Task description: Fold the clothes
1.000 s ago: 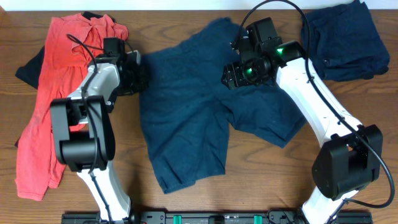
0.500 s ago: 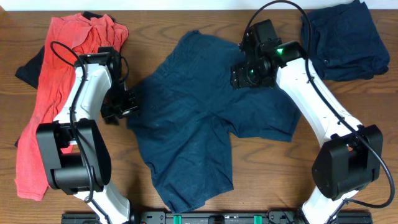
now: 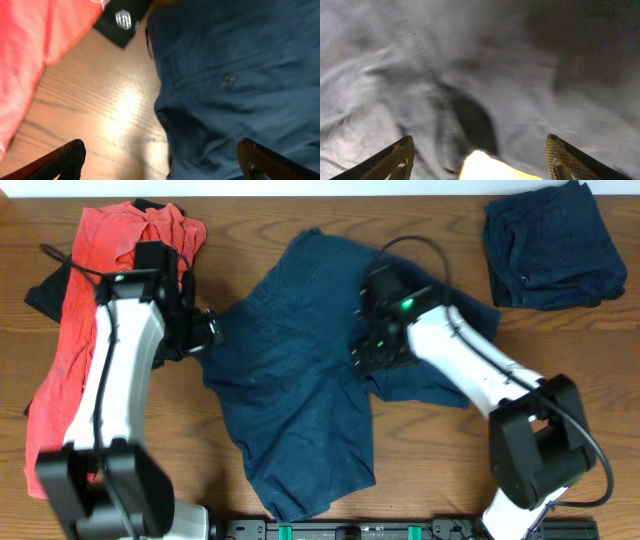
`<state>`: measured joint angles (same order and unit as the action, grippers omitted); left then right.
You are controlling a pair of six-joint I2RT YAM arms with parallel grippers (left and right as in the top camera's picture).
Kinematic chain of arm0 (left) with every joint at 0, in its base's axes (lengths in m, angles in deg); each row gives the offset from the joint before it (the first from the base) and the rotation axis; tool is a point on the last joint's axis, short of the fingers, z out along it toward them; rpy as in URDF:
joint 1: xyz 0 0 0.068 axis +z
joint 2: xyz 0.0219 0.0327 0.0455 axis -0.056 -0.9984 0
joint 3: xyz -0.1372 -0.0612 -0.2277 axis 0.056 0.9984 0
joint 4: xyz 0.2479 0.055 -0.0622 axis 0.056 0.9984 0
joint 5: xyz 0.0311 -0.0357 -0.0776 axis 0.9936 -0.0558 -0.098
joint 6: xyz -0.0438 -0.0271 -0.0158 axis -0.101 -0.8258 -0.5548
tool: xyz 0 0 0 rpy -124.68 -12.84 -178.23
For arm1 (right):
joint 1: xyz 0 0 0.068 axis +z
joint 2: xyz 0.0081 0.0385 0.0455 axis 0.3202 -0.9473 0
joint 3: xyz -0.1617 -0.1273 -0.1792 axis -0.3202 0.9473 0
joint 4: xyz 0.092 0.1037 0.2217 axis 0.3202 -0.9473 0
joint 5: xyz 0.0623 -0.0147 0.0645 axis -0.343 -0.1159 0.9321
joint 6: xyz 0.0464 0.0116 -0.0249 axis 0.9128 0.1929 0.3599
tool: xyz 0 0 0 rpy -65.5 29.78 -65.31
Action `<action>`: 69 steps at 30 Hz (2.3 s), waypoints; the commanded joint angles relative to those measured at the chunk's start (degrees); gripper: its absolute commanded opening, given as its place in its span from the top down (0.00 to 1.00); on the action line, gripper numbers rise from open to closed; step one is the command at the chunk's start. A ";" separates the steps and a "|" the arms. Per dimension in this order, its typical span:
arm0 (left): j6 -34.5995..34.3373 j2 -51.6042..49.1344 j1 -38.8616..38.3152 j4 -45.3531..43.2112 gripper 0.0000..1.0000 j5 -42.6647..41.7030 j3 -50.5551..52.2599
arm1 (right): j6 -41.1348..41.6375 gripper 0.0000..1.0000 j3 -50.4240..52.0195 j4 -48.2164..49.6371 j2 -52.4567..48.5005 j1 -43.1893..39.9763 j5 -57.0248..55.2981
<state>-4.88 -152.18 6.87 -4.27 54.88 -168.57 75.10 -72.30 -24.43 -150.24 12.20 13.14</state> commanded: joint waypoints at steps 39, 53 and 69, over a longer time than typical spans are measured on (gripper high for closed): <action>2.40 -0.09 0.26 -8.92 0.02 0.83 -0.68 | -26.77 0.01 -0.35 41.48 -25.77 -14.73 -1.62; 12.50 -19.04 0.26 -15.54 0.02 -0.02 -0.68 | -19.61 0.01 -4.35 13.55 2.21 -13.38 17.62; -8.57 -26.05 0.04 -23.52 0.25 -5.44 -0.68 | 14.60 0.05 -4.11 -6.36 7.85 -10.54 0.87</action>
<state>-6.80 -177.71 6.85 -28.01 50.03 -168.78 81.22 -76.47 -29.91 -142.18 0.94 17.77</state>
